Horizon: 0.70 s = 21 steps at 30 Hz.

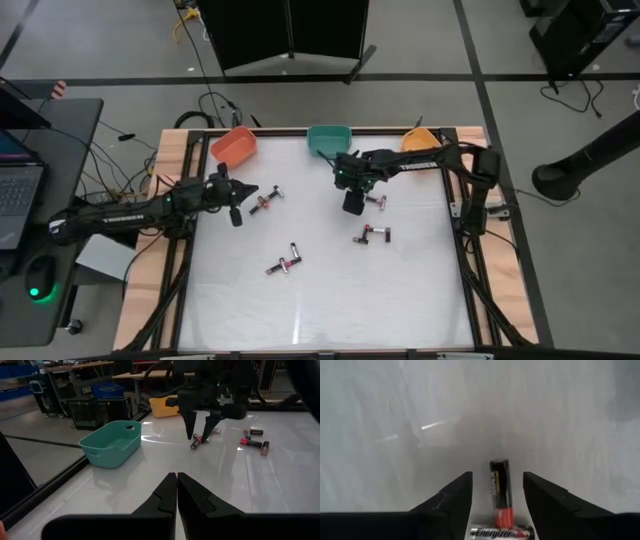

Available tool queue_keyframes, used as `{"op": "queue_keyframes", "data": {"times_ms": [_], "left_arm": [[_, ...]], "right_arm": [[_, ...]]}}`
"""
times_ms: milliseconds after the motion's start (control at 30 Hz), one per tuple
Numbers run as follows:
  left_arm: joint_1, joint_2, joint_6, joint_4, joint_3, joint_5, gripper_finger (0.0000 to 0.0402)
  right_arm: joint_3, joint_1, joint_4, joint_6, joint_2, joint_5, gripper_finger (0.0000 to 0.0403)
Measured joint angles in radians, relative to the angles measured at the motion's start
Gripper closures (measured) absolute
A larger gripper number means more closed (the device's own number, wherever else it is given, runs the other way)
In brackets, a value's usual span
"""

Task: Sort batteries
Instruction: Put the red battery into the green bin

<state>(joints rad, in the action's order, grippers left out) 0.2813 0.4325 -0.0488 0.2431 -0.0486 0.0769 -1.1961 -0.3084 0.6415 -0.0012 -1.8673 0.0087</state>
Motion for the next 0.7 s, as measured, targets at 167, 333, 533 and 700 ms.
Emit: {"op": "queue_keyframes", "data": {"times_ms": [167, 333, 533, 700], "left_arm": [[0.0, 0.0, 0.0, 0.0, 0.0, 0.008, 0.0379], [0.0, 0.005, -0.003, 0.0, 0.0, 0.027, 0.0379], [0.0, 0.013, 0.004, -0.002, 0.0, 0.03, 0.0379], [0.0, 0.015, 0.007, 0.003, 0.0, 0.033, 0.0379]], "right_arm": [[0.001, -0.006, -0.016, -0.025, -0.018, 0.009, 0.022], [0.0, -0.017, -0.025, -0.029, -0.039, 0.016, 0.0237], [0.0, -0.023, -0.025, -0.054, -0.046, 0.018, 0.0253], [0.0, -0.023, -0.024, -0.064, -0.045, 0.018, 0.0296]]}}
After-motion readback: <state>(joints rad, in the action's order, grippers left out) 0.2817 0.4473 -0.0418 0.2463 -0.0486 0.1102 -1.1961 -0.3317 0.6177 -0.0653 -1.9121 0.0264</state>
